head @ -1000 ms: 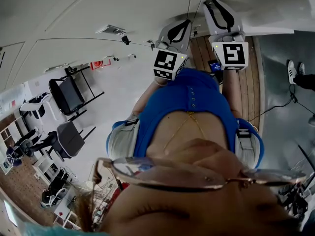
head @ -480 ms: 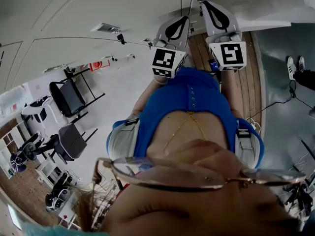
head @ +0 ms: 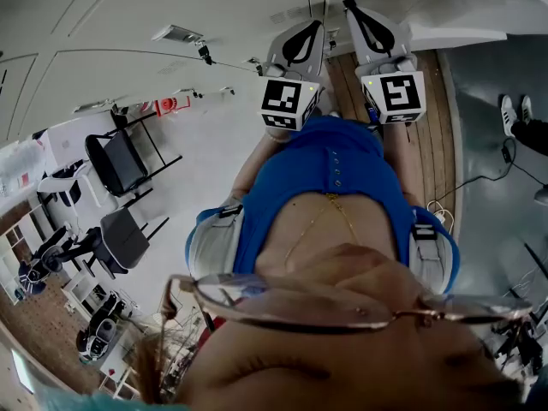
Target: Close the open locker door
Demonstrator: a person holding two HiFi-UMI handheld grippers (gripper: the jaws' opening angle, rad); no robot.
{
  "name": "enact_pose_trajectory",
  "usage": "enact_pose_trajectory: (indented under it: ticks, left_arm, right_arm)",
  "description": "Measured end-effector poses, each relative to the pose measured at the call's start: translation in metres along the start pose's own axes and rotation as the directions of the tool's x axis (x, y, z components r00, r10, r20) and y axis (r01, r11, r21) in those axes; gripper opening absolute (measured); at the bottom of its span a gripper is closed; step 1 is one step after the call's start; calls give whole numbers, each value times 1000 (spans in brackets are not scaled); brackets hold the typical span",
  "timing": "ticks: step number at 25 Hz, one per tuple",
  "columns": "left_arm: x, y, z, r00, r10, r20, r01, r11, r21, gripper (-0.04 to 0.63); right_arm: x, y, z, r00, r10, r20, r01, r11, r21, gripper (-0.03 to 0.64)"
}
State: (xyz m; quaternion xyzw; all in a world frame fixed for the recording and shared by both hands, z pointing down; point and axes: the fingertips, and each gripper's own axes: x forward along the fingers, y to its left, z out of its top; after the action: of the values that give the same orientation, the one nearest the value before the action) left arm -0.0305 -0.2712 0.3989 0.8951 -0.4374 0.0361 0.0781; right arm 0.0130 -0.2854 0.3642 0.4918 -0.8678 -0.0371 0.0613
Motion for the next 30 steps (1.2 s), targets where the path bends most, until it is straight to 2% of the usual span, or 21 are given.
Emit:
enact_pose_trajectory:
  ticks: [9,16,30]
  left_arm:
    - [-14,-19,0,1000,21,2,-21,1000,2,-5]
    - [-24,-34,-1,999,41,8,-41,999,11,-6]
    - [-42,-60,-4,997,74,14,-74,997,19,-6]
  right_arm:
    - [-21,18,-9,998,54,-17,-54,998,27,3]
    - [-43,24,-16,998,63,-17,-62,997,50,3]
    - [-75,39,-17,994,109,-13,-109,993,41,2]
